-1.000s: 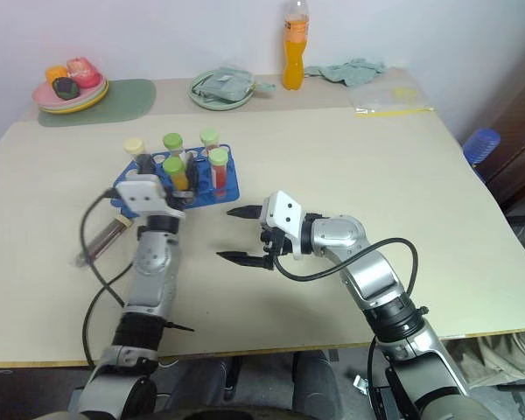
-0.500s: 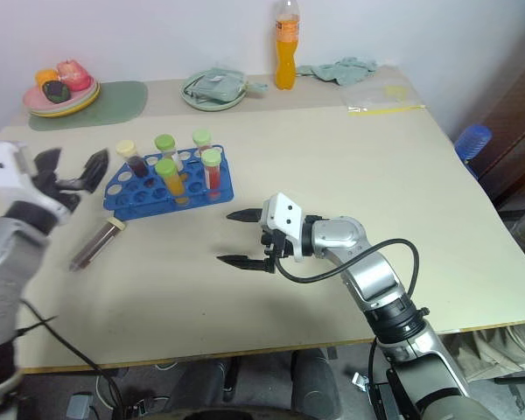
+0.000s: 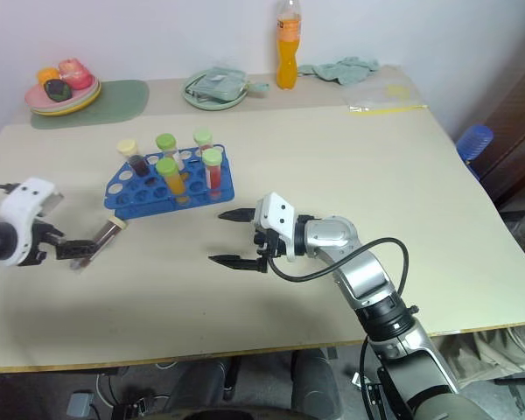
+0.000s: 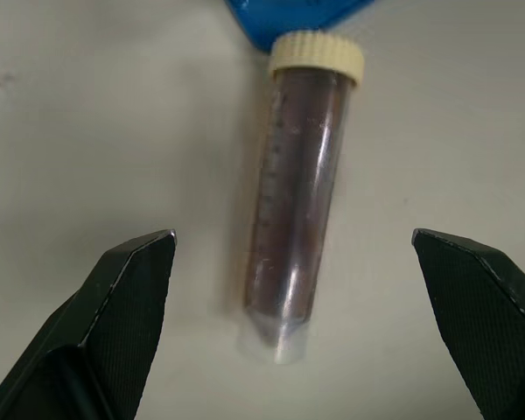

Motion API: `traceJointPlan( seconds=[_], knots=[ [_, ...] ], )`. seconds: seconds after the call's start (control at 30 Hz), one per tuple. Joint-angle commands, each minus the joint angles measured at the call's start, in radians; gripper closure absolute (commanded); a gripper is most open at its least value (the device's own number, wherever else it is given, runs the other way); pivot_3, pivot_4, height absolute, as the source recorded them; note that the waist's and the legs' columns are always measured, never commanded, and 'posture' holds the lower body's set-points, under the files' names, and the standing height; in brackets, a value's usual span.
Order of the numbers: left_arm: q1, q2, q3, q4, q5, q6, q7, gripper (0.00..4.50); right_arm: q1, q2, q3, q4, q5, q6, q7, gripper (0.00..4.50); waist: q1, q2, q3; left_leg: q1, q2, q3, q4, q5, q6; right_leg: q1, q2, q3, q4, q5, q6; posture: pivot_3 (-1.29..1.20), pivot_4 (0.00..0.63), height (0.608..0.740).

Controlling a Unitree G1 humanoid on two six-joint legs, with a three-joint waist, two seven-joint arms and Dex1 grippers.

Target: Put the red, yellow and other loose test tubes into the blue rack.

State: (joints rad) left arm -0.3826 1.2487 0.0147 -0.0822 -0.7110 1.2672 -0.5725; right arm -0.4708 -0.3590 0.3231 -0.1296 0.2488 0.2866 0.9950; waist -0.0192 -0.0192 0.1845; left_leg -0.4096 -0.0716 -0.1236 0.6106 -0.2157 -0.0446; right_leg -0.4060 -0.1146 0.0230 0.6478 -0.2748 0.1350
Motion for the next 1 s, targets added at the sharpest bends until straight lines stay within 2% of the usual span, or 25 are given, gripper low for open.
traceJointPlan(
  seconds=[0.03, 0.13, 0.2, 0.27, 0.4, 0.43, 0.53, 0.6, 0.63, 0.7, 0.73, 0.8, 0.9, 1.0],
  knots=[
    [-0.130, -0.038, -0.165, 0.119, 0.122, -0.050, -0.104, 0.03, -0.014, 0.017, -0.004, -0.019, 0.002, -0.011, -0.017, 0.42, 0.003, 0.000, 0.000, 0.000, 0.000, 0.000, 0.000, 0.000, 0.000, 0.000, 0.000, 0.000, 0.000, 0.000, 0.000, 0.00, 0.150, 0.740],
    [-0.217, -0.073, -0.265, 0.202, 0.211, -0.076, -0.159, 0.03, -0.006, 0.018, -0.007, -0.030, 0.000, -0.005, -0.032, 0.42, 0.001, -0.001, 0.000, 0.000, 0.000, 0.001, 0.001, 0.000, 0.000, 0.000, 0.000, 0.000, 0.000, 0.000, 0.000, 0.00, 0.150, 0.740],
    [-0.250, -0.085, -0.297, 0.236, 0.241, -0.079, -0.198, 0.56, -0.003, 0.019, -0.007, -0.036, 0.000, -0.001, -0.042, 0.42, -0.001, -0.001, 0.000, -0.001, 0.000, 0.001, 0.001, 0.000, 0.000, 0.000, 0.000, 0.000, 0.000, 0.000, 0.000, 0.00, 0.150, 0.740],
    [-0.265, -0.089, -0.318, 0.250, 0.267, -0.086, -0.233, 1.33, 0.002, 0.019, -0.008, -0.042, 0.001, 0.003, -0.049, 0.42, -0.003, -0.001, 0.000, -0.001, 0.000, 0.001, 0.001, 0.000, 0.000, -0.001, 0.000, 0.000, 0.001, 0.000, 0.000, 0.00, 0.150, 0.740],
    [-0.259, -0.079, -0.322, 0.258, 0.313, -0.108, -0.279, 3.43, 0.006, 0.017, -0.007, -0.051, 0.005, 0.010, -0.058, 0.42, -0.003, -0.001, 0.000, -0.001, 0.000, 0.001, 0.001, 0.000, 0.000, -0.001, 0.000, 0.000, 0.001, 0.000, 0.000, 0.00, 0.150, 0.740],
    [-0.242, -0.062, -0.314, 0.242, 0.317, -0.124, -0.300, 3.74, 0.007, 0.017, -0.006, -0.052, 0.005, 0.011, -0.059, 0.42, -0.002, -0.001, 0.000, -0.001, 0.000, 0.001, 0.001, 0.000, 0.000, -0.001, 0.000, 0.000, 0.001, 0.000, 0.000, 0.00, 0.150, 0.740],
    [-0.157, 0.006, -0.269, 0.177, 0.321, -0.210, -0.373, 3.75, 0.008, 0.013, -0.007, -0.055, 0.006, 0.011, -0.060, 0.42, -0.010, -0.001, 0.000, -0.001, 0.000, 0.001, 0.001, 0.000, 0.000, -0.001, 0.000, 0.001, 0.001, 0.000, 0.000, 0.00, 0.150, 0.740],
    [0.023, 0.061, -0.075, 0.129, 0.276, -0.328, -0.427, 3.75, 0.010, 0.010, -0.008, -0.057, 0.010, 0.015, -0.056, 0.42, -0.025, -0.001, 0.000, -0.001, 0.001, 0.001, 0.000, 0.000, 0.000, -0.002, 0.000, 0.001, 0.001, 0.000, 0.000, 0.00, 0.150, 0.740],
    [0.108, 0.056, 0.035, 0.099, 0.266, -0.394, -0.439, 3.75, 0.011, 0.009, -0.008, -0.057, 0.012, 0.017, -0.054, 0.42, -0.025, 0.000, 0.000, -0.001, 0.002, 0.000, -0.002, 0.000, 0.000, -0.003, -0.001, 0.002, 0.001, 0.000, 0.000, 0.00, 0.150, 0.740],
    [0.260, -0.016, 0.256, -0.002, 0.250, -0.528, -0.461, 3.75, 0.010, 0.006, -0.008, -0.056, 0.017, 0.020, -0.047, 0.42, -0.025, 0.000, 0.000, -0.001, 0.002, -0.001, -0.002, 0.000, 0.000, -0.004, -0.001, 0.002, 0.002, -0.001, -0.001, 0.00, 0.150, 0.740],
    [0.325, -0.089, 0.368, -0.086, 0.220, -0.589, -0.468, 3.75, 0.009, 0.005, -0.007, -0.054, 0.019, 0.019, -0.041, 0.42, -0.021, 0.000, 0.000, -0.001, 0.004, -0.001, -0.002, 0.000, 0.000, -0.005, -0.002, 0.002, 0.002, -0.001, -0.001, 0.00, 0.150, 0.740],
    [0.385, -0.218, 0.498, -0.218, 0.138, -0.618, -0.439, 3.75, 0.003, 0.003, -0.004, -0.047, 0.023, 0.016, -0.028, 0.42, -0.014, 0.000, 0.000, -0.001, 0.005, -0.001, -0.001, 0.000, 0.000, -0.003, -0.003, 0.001, 0.000, -0.001, -0.001, 0.00, 0.150, 0.740],
    [0.331, -0.436, 0.544, -0.335, 0.090, -0.618, -0.212, 3.75, -0.006, 0.003, -0.001, -0.036, 0.025, 0.013, -0.012, 0.42, 0.009, 0.000, 0.000, -0.001, 0.004, -0.002, 0.001, -0.001, 0.001, 0.000, -0.004, -0.001, -0.001, 0.000, -0.001, 0.00, 0.150, 0.740],
    [0.252, -0.614, 0.496, -0.396, 0.138, -0.636, 0.015, 3.75, -0.014, 0.008, 0.002, -0.027, 0.025, 0.012, 0.000, 0.42, 0.012, -0.003, -0.002, 0.000, 0.001, -0.005, 0.004, 0.000, 0.001, 0.002, -0.004, -0.003, 0.000, 0.000, 0.000, 0.00, 0.150, 0.740]
  ],
)
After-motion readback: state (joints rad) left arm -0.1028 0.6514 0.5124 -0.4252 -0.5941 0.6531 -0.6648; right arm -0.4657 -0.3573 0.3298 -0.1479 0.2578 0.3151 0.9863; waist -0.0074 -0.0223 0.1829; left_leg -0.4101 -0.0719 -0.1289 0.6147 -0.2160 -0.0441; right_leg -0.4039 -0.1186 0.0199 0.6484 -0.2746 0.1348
